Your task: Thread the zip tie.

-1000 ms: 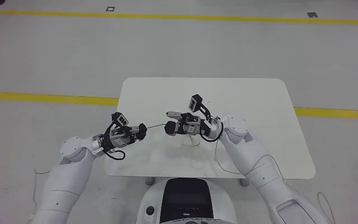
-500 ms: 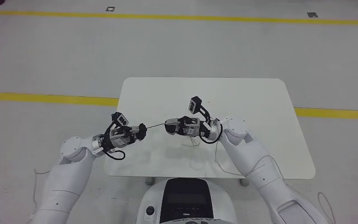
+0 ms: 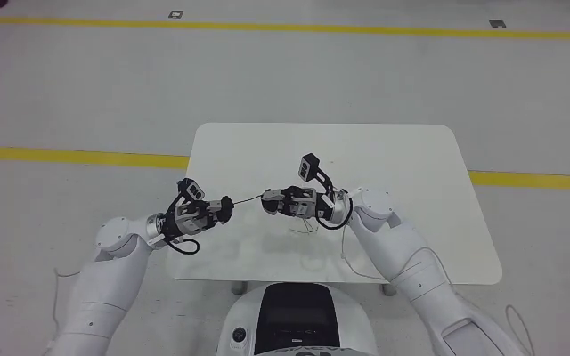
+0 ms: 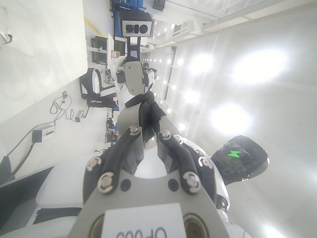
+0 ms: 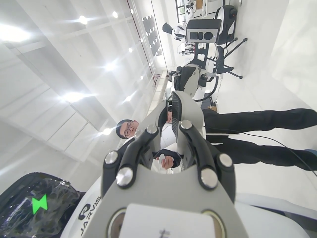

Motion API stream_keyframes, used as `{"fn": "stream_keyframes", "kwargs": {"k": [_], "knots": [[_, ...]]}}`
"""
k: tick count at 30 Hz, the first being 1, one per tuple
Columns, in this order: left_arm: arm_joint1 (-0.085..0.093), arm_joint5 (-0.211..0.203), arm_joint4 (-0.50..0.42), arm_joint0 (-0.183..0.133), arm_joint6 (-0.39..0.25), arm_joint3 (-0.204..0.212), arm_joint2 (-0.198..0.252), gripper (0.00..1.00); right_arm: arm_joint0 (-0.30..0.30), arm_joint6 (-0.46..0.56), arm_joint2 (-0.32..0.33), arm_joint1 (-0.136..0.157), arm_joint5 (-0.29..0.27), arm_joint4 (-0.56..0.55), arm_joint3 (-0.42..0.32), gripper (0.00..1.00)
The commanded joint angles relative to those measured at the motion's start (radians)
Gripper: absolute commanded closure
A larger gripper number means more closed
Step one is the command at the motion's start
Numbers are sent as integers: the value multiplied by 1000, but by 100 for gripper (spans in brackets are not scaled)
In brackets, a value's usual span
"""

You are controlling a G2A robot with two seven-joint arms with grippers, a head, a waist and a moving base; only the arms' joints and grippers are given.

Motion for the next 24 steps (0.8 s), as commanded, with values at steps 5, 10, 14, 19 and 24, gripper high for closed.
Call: {"fn": "stream_keyframes", "kwargs": {"k": [5,10,14,19,24], "knots": [[0,0,0,0,0,0,0,100,5,-7,-6,0,4,13,6,89],[0,0,0,0,0,0,0,100,5,-16,-8,2,11,18,11,87],[0,0,0,0,0,0,0,100,5,-21,-10,4,16,21,9,96],[0,0,0,0,0,0,0,100,5,-22,-12,6,21,21,8,100],[0,0,0,0,0,0,0,100,7,-19,-15,9,23,17,6,100]]}}
